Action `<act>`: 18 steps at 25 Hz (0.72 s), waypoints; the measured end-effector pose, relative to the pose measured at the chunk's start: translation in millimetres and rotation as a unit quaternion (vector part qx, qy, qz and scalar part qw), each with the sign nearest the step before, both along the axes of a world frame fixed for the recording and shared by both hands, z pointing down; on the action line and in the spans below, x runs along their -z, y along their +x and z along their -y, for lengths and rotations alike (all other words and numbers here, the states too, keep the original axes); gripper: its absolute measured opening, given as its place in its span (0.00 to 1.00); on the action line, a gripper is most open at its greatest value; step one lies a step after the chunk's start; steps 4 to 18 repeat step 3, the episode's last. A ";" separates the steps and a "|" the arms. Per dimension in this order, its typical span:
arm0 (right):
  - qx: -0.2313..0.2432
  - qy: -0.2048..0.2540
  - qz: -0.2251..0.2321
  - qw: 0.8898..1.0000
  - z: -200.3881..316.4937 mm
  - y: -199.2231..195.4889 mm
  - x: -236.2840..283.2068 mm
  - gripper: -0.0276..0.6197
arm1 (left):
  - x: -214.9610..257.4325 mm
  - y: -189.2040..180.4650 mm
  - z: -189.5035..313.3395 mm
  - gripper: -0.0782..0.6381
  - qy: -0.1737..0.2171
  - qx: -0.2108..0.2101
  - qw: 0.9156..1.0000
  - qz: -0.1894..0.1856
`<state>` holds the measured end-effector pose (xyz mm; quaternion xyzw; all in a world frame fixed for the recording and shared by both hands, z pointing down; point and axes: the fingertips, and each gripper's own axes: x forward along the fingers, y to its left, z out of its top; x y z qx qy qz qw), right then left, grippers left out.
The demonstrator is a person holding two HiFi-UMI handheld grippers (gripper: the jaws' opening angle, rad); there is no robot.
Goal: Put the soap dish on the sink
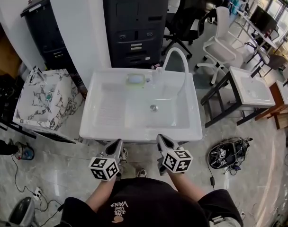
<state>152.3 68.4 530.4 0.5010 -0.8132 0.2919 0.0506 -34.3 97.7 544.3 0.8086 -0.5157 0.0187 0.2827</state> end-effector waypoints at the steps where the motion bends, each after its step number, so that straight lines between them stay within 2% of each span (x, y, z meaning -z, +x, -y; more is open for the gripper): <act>1: 0.000 0.000 0.000 1.000 0.4 -0.6 -0.5 0.05 | -0.3 -0.3 0.5 0.18 0.000 0.000 1.000 0.000; 18: 0.000 -0.001 -0.001 1.000 1.3 -1.6 -1.3 0.05 | -1.1 -1.0 1.3 0.18 -0.001 0.000 1.000 -0.001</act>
